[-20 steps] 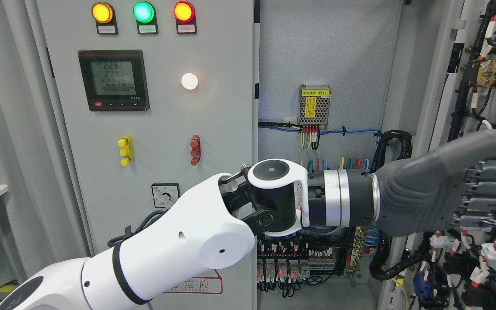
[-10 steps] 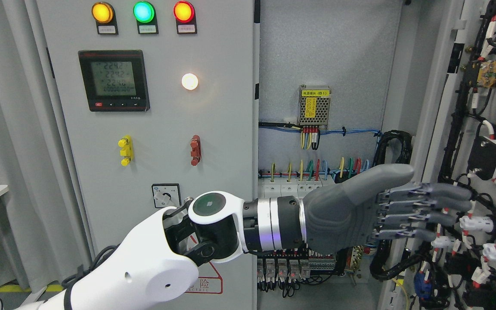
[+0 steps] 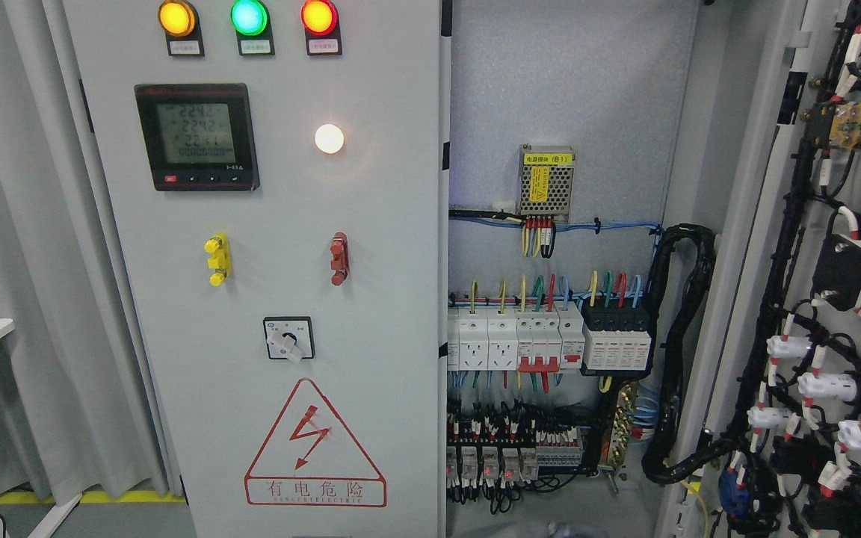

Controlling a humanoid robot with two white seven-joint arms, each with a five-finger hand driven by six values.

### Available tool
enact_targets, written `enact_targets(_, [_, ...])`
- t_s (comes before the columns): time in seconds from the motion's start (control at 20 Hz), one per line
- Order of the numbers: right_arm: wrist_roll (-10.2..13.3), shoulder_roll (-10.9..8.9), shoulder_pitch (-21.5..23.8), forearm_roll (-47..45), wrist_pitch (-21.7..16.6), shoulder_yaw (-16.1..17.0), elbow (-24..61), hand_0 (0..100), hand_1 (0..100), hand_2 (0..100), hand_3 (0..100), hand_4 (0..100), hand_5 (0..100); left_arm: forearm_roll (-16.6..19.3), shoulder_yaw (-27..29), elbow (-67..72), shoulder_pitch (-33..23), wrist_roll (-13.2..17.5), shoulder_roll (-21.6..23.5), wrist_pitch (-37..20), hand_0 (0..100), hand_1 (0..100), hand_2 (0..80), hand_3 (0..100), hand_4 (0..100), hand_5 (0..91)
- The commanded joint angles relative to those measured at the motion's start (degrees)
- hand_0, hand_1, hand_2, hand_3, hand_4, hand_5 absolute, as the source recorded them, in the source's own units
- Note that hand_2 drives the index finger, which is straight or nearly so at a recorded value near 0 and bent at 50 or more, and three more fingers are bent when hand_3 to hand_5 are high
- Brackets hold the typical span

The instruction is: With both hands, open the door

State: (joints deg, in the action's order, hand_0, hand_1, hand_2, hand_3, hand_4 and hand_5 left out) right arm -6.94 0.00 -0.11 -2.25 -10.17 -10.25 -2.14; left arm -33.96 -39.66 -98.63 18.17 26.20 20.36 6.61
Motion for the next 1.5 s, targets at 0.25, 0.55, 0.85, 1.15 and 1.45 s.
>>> enact_targets(0.25, [0.1,-0.61,4.0,0.2,0.3,-0.3,13.3,22,0,0,0,0,0,15.5,15.0,43.1,-29.4,-0.4,-5.8,-22.4,30,0,2.7,3,4,0.0])
enact_targets(0.55, [0.2,-4.57,18.1,0.3,0.5,-0.2,51.7,22,0,0,0,0,0,15.7,25.2,81.7,-21.7,-0.4,-17.2,-22.0,30,0,2.7,3,4,0.0])
enact_targets(0.85, [0.3,-8.35,26.1,0.0,0.3,-0.4,79.9,22,0,0,0,0,0,17.7,25.0,95.5,-17.6,-13.9,-19.3,-20.9,30,0,2.7,3,4,0.0])
enact_targets(1.15, [0.3,-8.61,29.6,0.0,0.5,-4.9,105.2,22,0,0,0,0,0,23.6,25.2,97.9,-17.6,-18.2,-19.0,-13.7,30,0,2.7,3,4,0.0])
enact_targets(1.45, [0.3,-8.44,27.4,0.0,-1.0,-4.3,114.8,22,0,0,0,0,0,23.9,25.3,99.0,-17.6,-18.6,-18.8,-9.9,30,0,2.7,3,4,0.0])
